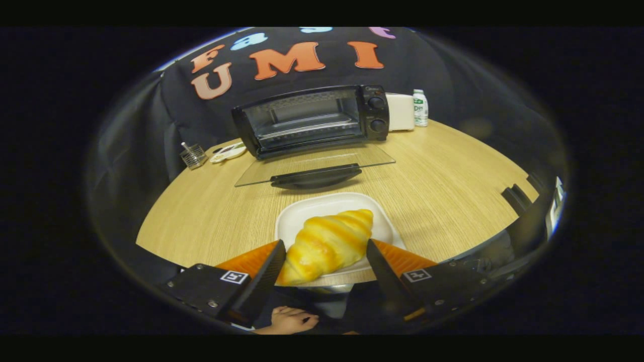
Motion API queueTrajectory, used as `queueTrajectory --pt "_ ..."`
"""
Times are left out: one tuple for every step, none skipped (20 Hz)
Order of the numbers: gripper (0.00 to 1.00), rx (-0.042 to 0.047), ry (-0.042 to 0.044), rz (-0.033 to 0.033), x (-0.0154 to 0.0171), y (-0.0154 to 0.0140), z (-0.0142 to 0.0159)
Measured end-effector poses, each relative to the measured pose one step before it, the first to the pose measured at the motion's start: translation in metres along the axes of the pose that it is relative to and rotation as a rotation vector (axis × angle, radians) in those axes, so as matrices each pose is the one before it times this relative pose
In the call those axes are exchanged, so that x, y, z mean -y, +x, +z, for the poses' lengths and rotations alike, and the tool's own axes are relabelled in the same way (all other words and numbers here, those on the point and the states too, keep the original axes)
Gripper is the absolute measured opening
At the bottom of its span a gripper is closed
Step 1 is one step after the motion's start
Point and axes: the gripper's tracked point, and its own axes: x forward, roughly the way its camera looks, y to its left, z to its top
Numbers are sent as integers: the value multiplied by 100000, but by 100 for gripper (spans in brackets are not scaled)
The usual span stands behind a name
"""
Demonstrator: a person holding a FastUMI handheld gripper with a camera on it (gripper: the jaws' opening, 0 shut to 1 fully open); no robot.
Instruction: Open the toaster oven, put the food inside, and close the toaster oven door.
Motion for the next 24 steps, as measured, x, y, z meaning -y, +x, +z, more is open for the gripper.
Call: queueTrajectory --pt "96 -312 -1963 3952 -273 361 316" --pt "96 -1458 -2251 2512 311 286 267" --pt "96 -7 -292 1040 641 202 488" --pt "96 86 823 -763 733 226 297" --pt "96 7 96 107 406 93 172" --pt "95 -17 -43 259 243 84 205" --pt "95 -811 546 -349 414 -52 -53" --pt "95 -360 3402 -1158 370 -220 75" --pt "95 112 3075 -630 21 -224 103" --pt "95 -202 2035 -1600 -53 -114 -144" --pt "94 68 2708 -2624 87 -105 -273" --pt "93 396 1692 -2693 -122 112 -163" --pt "92 655 80 -2219 -241 82 -257" --pt "91 -485 -1364 -2322 -155 168 -255" --pt "91 1218 -1380 -2363 -7 112 66" --pt "92 289 -1473 -1780 -4 318 -21" --pt "91 407 -1084 -1387 4 193 -136" --pt "92 494 317 -712 124 80 152" --pt "91 237 2029 161 86 12 58" --pt "90 -784 1129 840 -72 49 6" --pt "88 -808 249 593 -77 36 -308" --pt "83 -272 -1251 148 -10 44 -38" --pt "82 -278 -774 36 21 -125 -150" --pt "76 232 -385 -24 -90 -99 -163"
